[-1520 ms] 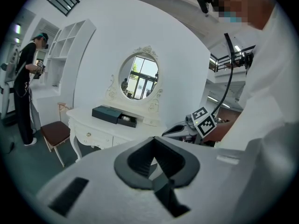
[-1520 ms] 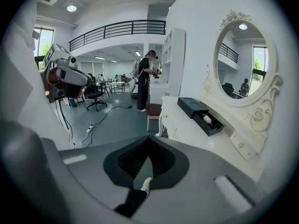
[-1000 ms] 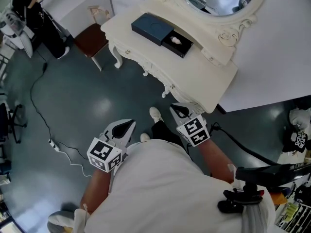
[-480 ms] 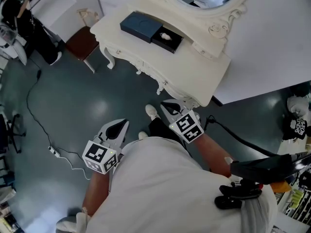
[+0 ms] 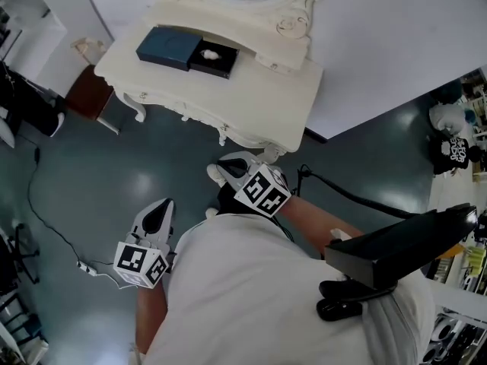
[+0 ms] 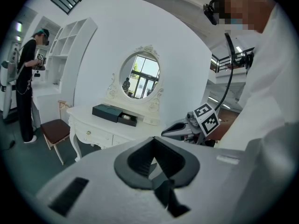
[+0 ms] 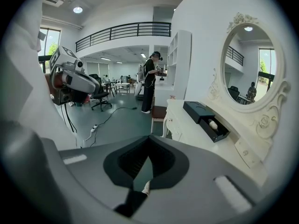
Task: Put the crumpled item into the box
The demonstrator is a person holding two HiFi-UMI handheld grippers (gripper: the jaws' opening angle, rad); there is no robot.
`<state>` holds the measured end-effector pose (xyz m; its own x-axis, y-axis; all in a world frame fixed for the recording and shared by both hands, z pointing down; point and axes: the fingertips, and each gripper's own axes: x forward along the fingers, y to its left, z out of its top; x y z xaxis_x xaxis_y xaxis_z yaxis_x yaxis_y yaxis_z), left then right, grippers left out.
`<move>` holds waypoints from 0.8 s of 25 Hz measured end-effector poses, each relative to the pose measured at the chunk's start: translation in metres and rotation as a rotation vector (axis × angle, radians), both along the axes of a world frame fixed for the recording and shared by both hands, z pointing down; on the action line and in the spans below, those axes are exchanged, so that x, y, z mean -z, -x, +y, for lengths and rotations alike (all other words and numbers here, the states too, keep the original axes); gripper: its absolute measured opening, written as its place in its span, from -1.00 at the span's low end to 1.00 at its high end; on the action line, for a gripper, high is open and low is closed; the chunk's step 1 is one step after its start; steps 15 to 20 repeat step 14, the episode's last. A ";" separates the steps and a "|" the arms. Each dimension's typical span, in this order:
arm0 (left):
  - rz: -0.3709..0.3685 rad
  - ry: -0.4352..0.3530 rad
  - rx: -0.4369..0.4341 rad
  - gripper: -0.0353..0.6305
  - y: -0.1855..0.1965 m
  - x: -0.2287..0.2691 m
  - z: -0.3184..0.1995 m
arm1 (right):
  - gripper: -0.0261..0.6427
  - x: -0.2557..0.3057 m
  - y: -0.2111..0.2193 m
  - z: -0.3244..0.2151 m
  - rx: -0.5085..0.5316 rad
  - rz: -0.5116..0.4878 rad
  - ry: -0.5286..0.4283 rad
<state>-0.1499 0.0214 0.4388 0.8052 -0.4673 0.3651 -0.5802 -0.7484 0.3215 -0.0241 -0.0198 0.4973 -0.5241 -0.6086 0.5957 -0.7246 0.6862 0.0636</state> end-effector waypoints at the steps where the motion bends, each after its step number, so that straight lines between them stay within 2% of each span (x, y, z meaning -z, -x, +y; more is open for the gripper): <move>1: 0.000 0.004 -0.002 -0.89 -0.002 -0.001 -0.002 | -0.92 0.000 -0.001 -0.001 -0.002 0.000 0.001; 14: -0.005 0.025 -0.013 -0.89 -0.016 -0.002 -0.044 | -0.92 -0.003 -0.015 -0.044 -0.008 -0.003 0.011; 20: -0.005 0.025 -0.013 -0.89 -0.016 -0.002 -0.044 | -0.92 -0.003 -0.015 -0.044 -0.008 -0.003 0.011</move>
